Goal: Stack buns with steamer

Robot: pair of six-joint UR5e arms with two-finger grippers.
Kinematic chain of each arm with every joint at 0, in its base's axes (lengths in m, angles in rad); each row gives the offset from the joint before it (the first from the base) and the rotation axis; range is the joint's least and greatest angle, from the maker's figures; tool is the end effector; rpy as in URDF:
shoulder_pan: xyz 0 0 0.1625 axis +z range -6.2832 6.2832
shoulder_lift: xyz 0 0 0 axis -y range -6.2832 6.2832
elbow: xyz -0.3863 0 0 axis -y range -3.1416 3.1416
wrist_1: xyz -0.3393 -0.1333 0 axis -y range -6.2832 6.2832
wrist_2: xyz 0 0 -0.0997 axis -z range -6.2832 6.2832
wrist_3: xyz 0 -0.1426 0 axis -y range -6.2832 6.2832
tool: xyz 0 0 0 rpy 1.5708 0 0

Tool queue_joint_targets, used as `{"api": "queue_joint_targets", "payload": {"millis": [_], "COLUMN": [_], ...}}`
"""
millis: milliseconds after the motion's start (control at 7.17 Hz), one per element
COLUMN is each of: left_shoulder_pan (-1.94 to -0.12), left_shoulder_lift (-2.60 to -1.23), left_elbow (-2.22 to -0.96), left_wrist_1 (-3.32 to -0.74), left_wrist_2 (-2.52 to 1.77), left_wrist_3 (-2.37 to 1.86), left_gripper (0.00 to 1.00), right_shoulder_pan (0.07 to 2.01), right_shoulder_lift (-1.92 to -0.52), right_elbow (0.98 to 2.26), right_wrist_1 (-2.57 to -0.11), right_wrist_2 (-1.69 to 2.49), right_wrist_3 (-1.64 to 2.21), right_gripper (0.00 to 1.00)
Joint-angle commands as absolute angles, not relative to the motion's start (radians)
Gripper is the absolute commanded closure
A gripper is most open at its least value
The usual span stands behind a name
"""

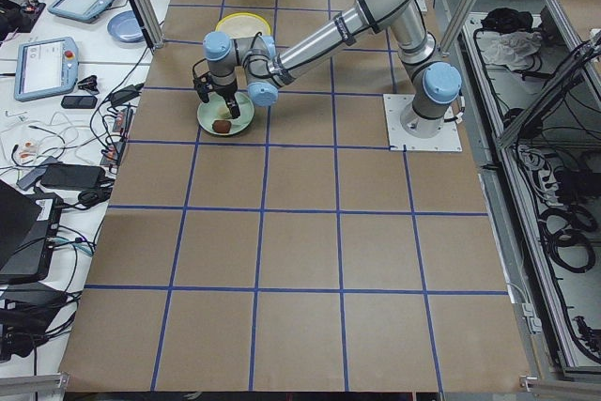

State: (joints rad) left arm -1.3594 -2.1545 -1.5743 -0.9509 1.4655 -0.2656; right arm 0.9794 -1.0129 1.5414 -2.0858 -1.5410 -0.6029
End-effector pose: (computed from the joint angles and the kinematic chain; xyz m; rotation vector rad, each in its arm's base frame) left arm -0.0192 -0.6174 0.1584 0.7145 -2.9498 0.0453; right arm -0.2177 -0.5709 0.1753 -0.0176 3.1093 -0.0087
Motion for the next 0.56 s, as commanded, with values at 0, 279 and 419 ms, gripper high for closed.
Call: {"api": "queue_joint_targets", "payload": {"millis": [0,279,419], "left_shoulder_pan": [-1.359,-1.361,-1.361], "left_shoulder_lift": [-2.192,-2.201,-2.197], "left_elbow": [-1.548,-1.534,-1.532], "left_wrist_1": [-0.910,-0.904,-0.887], "left_wrist_2": [1.462,1.462,1.460], "left_wrist_3": [-0.282,-0.285,-0.294], "left_gripper": [0.41,1.00,1.00], "right_shoulder_pan": [0.979,0.979,0.979], "right_shoulder_lift": [-1.011,-1.009,-1.006], "right_elbow": [1.545,1.546,1.546], "right_wrist_1": [-2.088,-2.092,-2.092], "right_wrist_2": [-1.539,-1.542,-1.545], "right_wrist_3": [-0.603,-0.610,-0.612], "right_gripper": [0.12,0.52,0.70]}}
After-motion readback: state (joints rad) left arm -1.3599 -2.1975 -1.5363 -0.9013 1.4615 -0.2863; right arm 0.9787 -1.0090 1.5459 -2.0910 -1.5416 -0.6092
